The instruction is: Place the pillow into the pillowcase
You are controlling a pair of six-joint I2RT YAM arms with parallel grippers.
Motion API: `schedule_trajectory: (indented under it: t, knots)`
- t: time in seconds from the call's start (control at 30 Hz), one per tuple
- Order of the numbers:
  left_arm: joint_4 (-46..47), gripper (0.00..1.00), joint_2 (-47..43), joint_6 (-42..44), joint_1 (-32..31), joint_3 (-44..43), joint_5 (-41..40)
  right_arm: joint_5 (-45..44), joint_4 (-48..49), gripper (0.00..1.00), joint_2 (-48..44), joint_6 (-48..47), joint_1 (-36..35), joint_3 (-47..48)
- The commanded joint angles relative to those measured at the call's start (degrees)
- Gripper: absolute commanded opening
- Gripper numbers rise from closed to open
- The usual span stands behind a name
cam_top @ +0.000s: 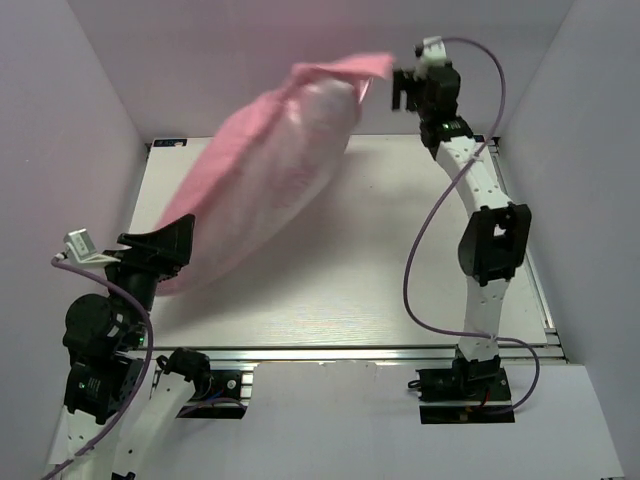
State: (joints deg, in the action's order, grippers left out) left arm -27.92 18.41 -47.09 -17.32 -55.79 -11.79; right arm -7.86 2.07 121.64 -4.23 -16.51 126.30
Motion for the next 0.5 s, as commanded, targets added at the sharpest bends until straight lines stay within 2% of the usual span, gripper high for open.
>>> schedule_trajectory:
  t: [0.0,0.03,0.07,0.1,0.2,0.3,0.4,0.43,0.47]
  knots:
    - [0.5,0.94,3.5,0.5,0.0,-0.4,1.2,-3.2,-1.2,0.89,-9.7,-5.2,4.2,-16.1]
    - [0.8,0.95,4.0,0.5,0.0,-0.3,1.6,-2.7,1.3,0.89,-12.3,-6.1,4.9,-21.5]
    - [1.1,0.94,4.8,0.5,0.0,0.5,1.8,-2.6,3.6,0.89,-17.3,-8.5,5.3,-30.9]
    - [1.6,0.95,5.2,0.6,0.0,1.0,1.9,-2.3,5.9,0.89,-19.8,-9.6,6.0,-35.4]
    - [3.7,0.95,7.1,0.9,0.0,2.9,2.2,1.8,12.9,0.89,-29.1,-12.0,6.4,-48.2]
    - [6.1,0.95,10.1,2.5,0.0,3.2,3.5,6.3,18.3,0.89,-36.5,-12.6,6.3,-56.0]
    - [6.7,0.95,14.0,4.4,0.0,2.1,5.7,20.5,14.7,0.89,-41.7,-14.6,8.2,-58.1]
    - [6.2,0.95,14.8,4.7,0.0,1.8,6.2,35.1,11.7,0.89,-42.9,-15.7,9.2,-58.6]
    - [6.2,0.95,15.5,5.5,0.0,1.7,7.6,44.3,9.6,0.89,-44.7,-17.7,10.8,-59.2]
